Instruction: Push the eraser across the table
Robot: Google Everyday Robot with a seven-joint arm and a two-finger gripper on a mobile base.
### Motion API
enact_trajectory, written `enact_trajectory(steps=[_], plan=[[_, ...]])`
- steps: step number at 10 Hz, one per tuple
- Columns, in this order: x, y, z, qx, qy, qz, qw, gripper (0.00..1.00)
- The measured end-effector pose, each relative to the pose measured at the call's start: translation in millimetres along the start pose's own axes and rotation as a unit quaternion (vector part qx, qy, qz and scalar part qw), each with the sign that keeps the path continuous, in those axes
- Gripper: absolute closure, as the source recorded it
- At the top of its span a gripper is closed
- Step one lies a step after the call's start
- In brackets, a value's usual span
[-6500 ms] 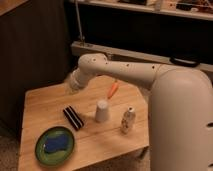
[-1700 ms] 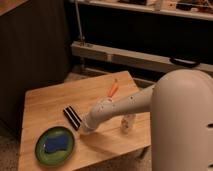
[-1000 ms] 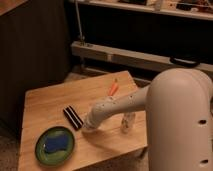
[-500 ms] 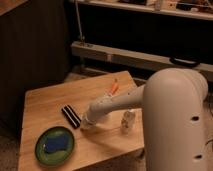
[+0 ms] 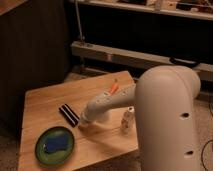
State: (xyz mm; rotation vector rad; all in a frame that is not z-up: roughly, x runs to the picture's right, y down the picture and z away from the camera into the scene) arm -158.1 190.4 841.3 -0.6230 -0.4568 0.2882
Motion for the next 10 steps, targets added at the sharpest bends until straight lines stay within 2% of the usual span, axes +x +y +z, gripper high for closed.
enact_trajectory(steps=[5,10], plan=[[-19.1,-25.4,11.8,0.008,-0.004,0.003,1.0,0.97],[-33.4,-49.1,24.3,0.016,-0.018,0.009,0.9997,0.97]])
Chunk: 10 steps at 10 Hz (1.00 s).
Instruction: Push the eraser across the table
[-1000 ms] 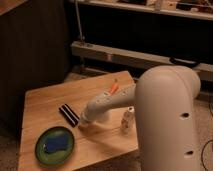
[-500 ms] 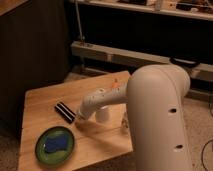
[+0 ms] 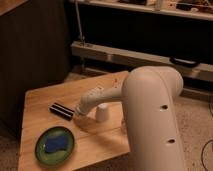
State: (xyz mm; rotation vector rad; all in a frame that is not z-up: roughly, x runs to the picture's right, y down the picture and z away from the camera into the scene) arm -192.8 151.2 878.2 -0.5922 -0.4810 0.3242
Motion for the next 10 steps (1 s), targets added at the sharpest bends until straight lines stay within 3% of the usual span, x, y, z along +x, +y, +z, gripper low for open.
enact_trajectory(steps=[6,10], plan=[[-22.7,-18.1,1.6,0.007,-0.018,-0.005,0.9998,0.97],[-39.0,-27.0,9.9,-0.003,-0.028,-0.011,0.9995,0.97]])
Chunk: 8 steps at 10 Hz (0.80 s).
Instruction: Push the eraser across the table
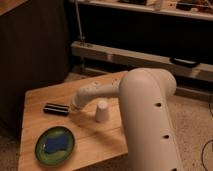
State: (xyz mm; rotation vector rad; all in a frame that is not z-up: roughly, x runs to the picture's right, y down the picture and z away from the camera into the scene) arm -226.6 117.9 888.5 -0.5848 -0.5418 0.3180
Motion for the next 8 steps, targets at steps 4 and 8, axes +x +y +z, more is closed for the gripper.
enact_trajectory(steps=[4,8], plan=[[-19.7,-9.6,12.5,-0.01,-0.011,-0.009,0.9998,0.97],[-40.9,-17.1,24.9,-0.021,-0.021,-0.024,0.9993,0.97]])
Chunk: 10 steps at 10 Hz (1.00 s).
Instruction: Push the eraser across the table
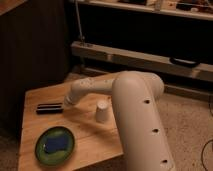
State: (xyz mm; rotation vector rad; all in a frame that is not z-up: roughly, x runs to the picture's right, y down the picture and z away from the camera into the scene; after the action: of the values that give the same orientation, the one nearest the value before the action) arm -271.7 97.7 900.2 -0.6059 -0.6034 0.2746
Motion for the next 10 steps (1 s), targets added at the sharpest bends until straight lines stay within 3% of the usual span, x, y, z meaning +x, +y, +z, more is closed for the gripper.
enact_trajectory(steps=[10], plan=[[-39.9,-0.8,22.0,-0.017,-0.032,-0.029,0.9989,0.97]])
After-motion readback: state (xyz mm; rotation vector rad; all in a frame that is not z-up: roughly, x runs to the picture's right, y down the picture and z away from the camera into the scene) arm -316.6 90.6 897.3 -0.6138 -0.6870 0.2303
